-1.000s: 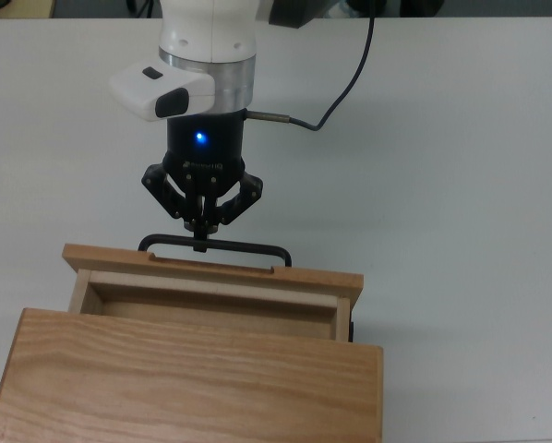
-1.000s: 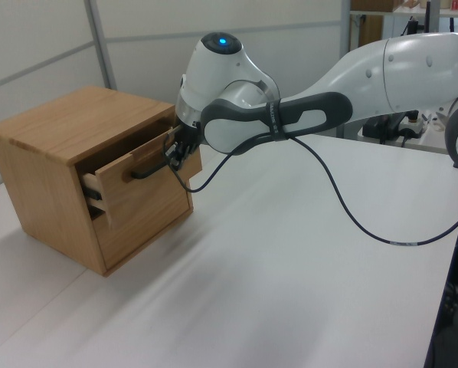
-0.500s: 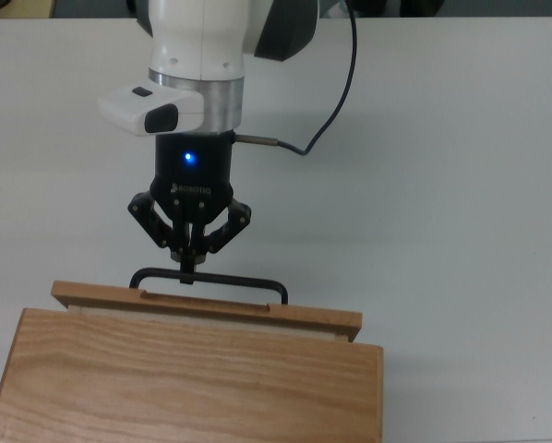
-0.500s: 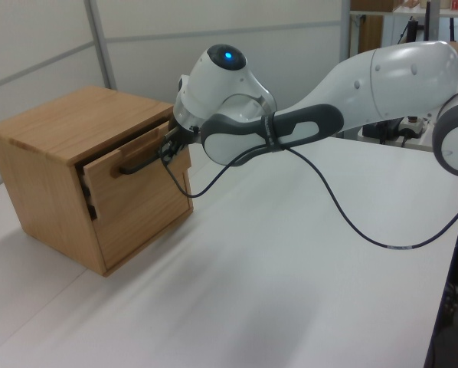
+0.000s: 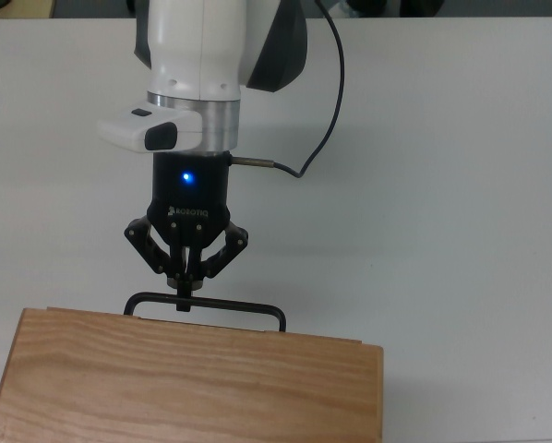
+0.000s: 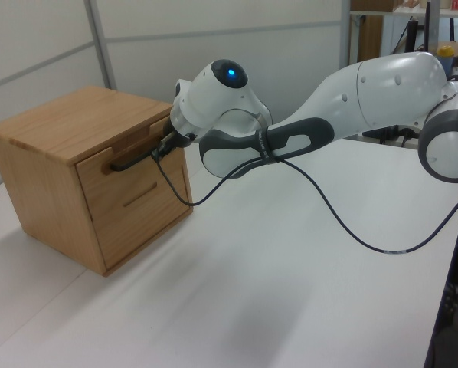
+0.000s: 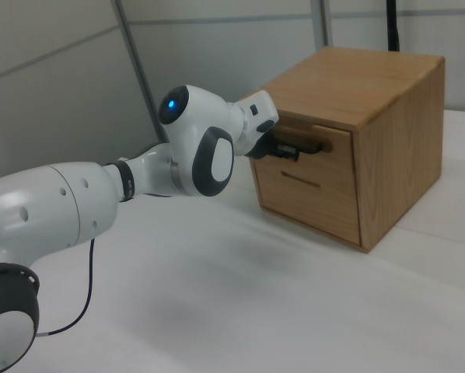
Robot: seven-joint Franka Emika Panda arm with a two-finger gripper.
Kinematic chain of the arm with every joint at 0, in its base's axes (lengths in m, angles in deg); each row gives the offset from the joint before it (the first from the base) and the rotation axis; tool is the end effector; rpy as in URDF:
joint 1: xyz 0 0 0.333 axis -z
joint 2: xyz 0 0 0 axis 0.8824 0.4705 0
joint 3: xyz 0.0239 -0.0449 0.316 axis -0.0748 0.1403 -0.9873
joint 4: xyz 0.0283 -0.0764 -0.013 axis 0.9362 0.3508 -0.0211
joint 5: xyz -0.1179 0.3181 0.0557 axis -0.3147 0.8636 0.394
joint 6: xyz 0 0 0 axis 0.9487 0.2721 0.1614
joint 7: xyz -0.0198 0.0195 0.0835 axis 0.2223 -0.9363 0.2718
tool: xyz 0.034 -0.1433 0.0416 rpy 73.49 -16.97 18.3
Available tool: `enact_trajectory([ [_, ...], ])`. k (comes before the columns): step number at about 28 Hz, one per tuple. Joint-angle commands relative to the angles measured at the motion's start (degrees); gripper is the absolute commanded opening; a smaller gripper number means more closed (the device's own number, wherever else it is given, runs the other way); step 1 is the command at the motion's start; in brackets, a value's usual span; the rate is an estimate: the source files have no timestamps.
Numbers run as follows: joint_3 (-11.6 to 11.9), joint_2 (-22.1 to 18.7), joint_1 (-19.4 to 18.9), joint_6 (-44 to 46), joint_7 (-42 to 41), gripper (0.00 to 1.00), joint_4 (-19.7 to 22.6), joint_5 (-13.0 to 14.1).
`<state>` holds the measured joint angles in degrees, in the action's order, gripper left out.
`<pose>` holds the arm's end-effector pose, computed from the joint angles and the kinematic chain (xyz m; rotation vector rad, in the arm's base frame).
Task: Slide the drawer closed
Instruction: 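Hold the gripper against the closed drawer front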
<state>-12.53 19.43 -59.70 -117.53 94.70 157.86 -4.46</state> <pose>0.7376 0.0260 0.4934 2.8236 0.0087 1.2347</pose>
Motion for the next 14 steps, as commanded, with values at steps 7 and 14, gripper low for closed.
enact_trajectory([
  [7,0.77,0.43,-0.22,-1.43,1.01,0.0,-1.85,-1.69],
  [14,0.07,-4.75,-0.13,16.56,1.18,0.0,-0.79,-0.55],
])
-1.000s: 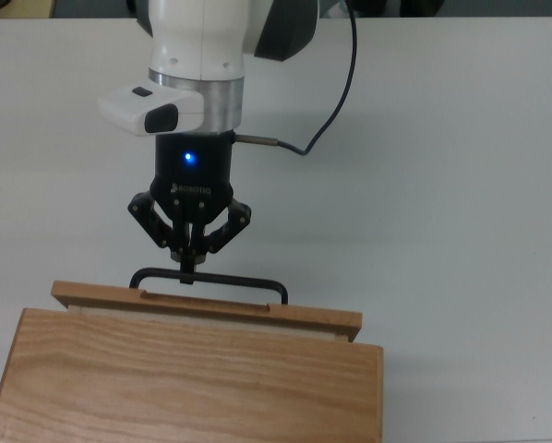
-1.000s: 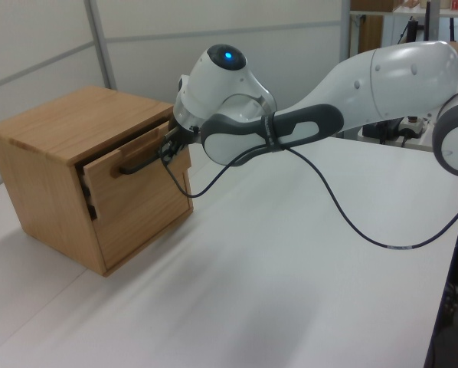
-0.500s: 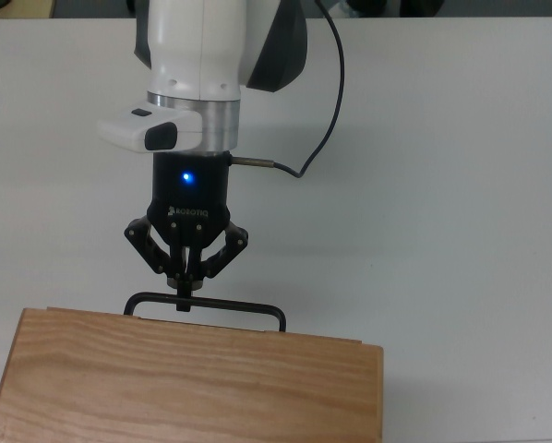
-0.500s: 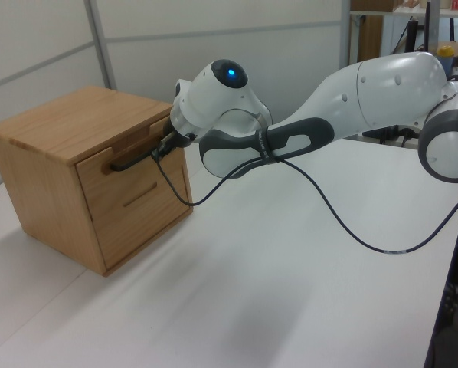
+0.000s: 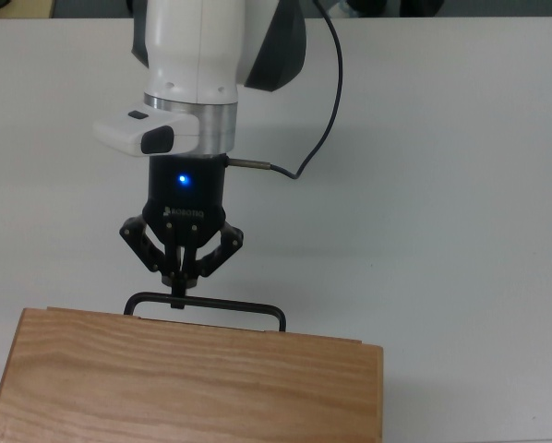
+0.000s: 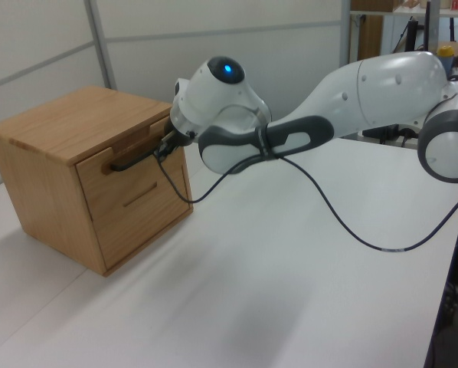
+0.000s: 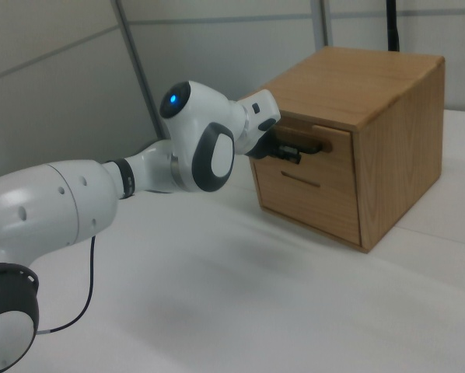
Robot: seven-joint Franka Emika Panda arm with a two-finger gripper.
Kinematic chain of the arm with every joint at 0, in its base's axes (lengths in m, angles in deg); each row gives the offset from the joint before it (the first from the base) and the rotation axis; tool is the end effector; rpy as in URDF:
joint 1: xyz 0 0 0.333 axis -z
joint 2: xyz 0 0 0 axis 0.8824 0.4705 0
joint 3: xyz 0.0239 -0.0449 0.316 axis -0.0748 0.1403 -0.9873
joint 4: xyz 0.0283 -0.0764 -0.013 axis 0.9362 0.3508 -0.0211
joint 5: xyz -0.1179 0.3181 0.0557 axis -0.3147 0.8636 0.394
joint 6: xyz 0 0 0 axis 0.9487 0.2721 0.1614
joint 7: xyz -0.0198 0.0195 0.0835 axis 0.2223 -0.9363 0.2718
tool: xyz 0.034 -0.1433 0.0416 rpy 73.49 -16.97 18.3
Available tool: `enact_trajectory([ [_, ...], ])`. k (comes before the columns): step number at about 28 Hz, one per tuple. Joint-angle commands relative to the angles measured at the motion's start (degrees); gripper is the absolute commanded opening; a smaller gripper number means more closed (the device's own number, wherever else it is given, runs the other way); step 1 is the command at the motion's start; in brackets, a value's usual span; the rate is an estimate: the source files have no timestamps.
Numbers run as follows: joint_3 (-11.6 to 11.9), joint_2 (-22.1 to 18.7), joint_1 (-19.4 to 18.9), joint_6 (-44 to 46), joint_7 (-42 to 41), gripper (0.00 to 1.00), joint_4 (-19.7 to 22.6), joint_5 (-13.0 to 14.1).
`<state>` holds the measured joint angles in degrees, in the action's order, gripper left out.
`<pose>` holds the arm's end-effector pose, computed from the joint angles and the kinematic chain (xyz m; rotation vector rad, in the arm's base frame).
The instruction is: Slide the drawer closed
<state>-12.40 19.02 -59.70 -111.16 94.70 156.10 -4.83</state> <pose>0.7341 0.0194 0.4959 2.8383 -0.0118 1.1245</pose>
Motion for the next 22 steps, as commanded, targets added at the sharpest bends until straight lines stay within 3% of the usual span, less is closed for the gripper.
enact_trajectory([
  [1,-0.06,-4.79,-0.12,12.4,1.01,0.0,0.97,0.25],
  [5,-0.15,-6.81,-0.21,21.27,0.22,0.0,0.97,2.54],
  [11,-0.06,-11.29,-0.21,37.87,-5.66,0.0,0.97,9.73],
  [16,0.46,-14.89,-0.12,50.0,-9.0,0.0,0.97,12.64],
  [21,0.73,-17.8,-0.04,55.22,-10.59,0.0,0.97,16.16],
  [22,0.73,-18.85,0.14,56.62,-11.03,0.04,0.97,17.04],
])
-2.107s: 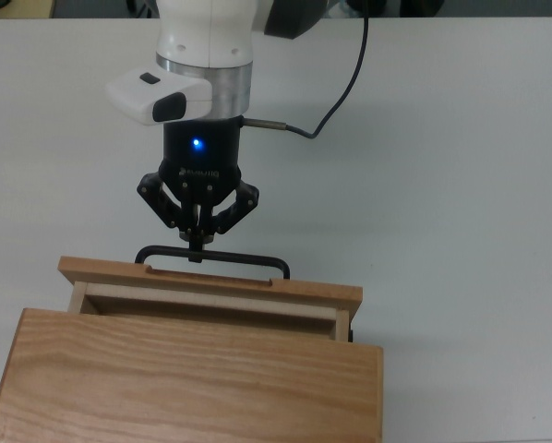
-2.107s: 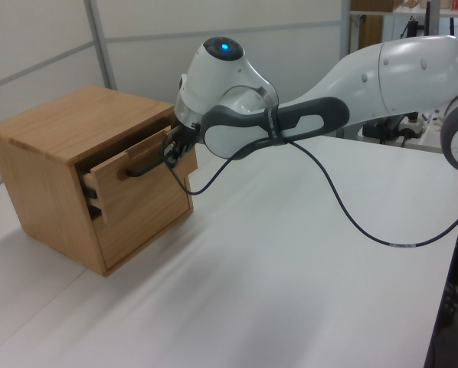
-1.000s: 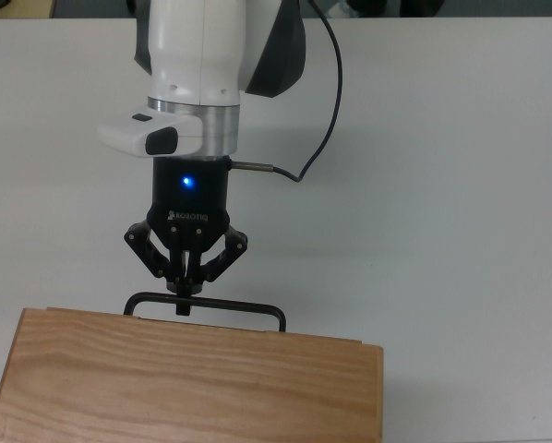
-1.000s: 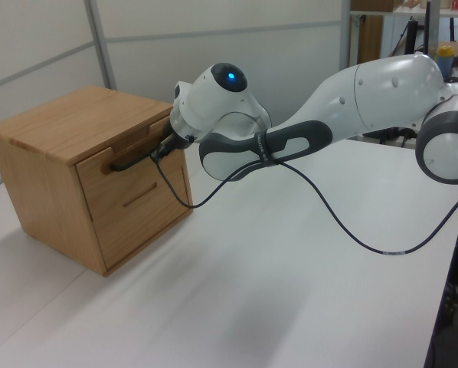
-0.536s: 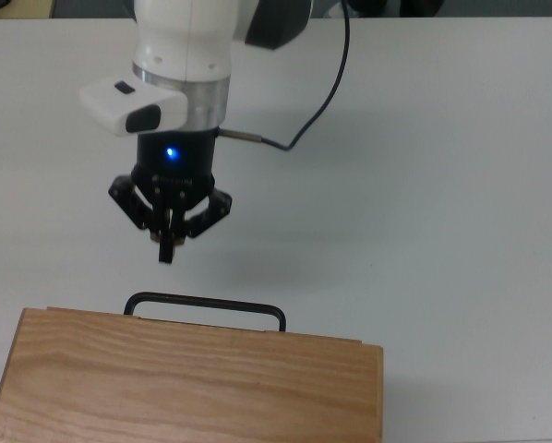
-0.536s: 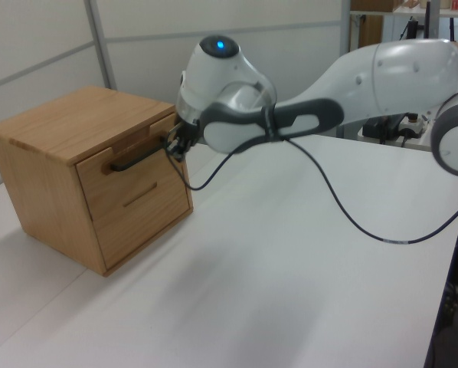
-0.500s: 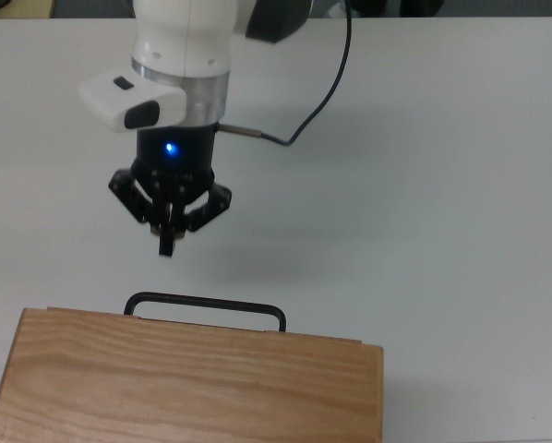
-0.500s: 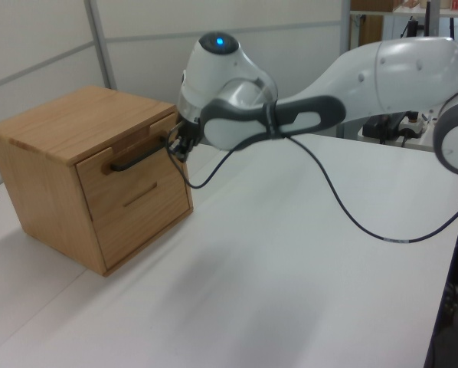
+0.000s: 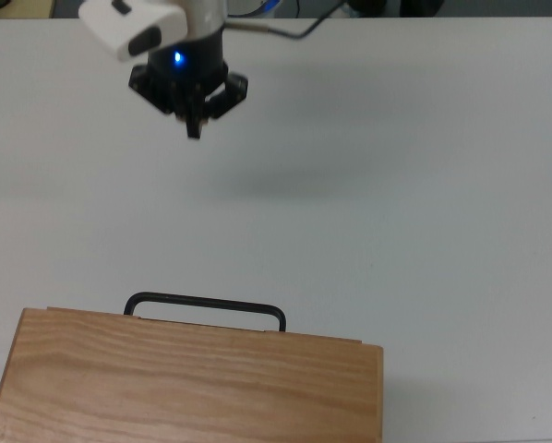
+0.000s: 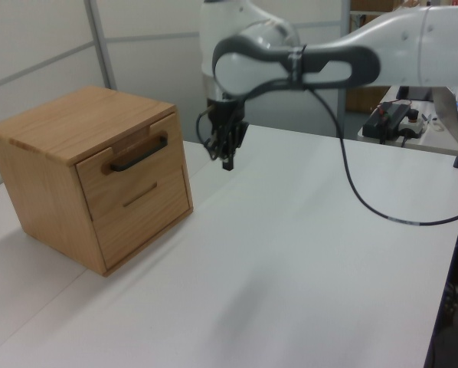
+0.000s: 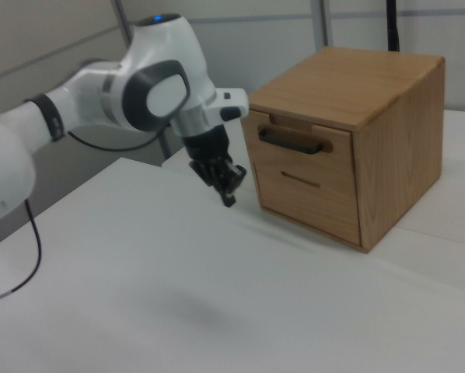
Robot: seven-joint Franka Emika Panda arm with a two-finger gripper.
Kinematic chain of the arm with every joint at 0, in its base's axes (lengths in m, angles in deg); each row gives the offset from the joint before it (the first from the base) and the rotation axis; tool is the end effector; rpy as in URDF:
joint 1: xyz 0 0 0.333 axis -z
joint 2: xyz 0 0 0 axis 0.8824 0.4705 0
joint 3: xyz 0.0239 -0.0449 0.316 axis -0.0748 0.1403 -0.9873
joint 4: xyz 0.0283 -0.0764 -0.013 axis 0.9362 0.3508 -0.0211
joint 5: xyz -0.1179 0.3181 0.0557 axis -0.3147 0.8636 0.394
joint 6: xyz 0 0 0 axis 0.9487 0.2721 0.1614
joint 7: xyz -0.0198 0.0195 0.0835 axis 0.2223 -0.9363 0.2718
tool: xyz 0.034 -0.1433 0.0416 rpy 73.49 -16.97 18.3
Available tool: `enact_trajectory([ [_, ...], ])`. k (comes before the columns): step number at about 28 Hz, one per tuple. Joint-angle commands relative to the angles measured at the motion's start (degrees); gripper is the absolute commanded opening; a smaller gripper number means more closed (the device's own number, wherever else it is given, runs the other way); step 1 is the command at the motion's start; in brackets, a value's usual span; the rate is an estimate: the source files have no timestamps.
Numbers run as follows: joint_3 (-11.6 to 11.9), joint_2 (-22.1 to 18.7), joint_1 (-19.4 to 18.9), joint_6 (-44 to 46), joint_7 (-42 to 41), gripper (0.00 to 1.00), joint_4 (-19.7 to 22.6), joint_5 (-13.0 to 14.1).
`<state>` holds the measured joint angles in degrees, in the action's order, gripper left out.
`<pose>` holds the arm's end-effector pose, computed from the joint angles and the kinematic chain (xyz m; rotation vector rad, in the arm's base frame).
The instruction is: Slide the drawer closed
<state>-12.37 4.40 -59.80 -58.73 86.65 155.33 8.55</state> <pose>0.5941 0.0146 0.5457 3.1129 -0.0526 0.1461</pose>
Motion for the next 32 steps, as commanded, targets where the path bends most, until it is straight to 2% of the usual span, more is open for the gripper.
enact_trajectory([
  [1,0.62,-4.75,0.5,4.98,-3.24,0.07,1.74,3.92],
  [3,0.62,-5.63,0.85,6.48,-4.12,0.21,1.74,4.63],
  [4,0.62,-5.98,1.02,7.18,-4.64,0.33,1.74,5.06],
  [5,0.62,-6.51,1.37,8.49,-5.69,0.73,1.74,5.76],
  [6,0.62,-6.69,1.64,8.94,-5.79,0.91,1.74,5.77],
  [7,0.62,-6.78,1.73,9.29,-5.88,1.0,1.74,5.77],
  [32,0.7,-7.74,3.22,9.74,-7.99,1.0,1.65,4.89],
])
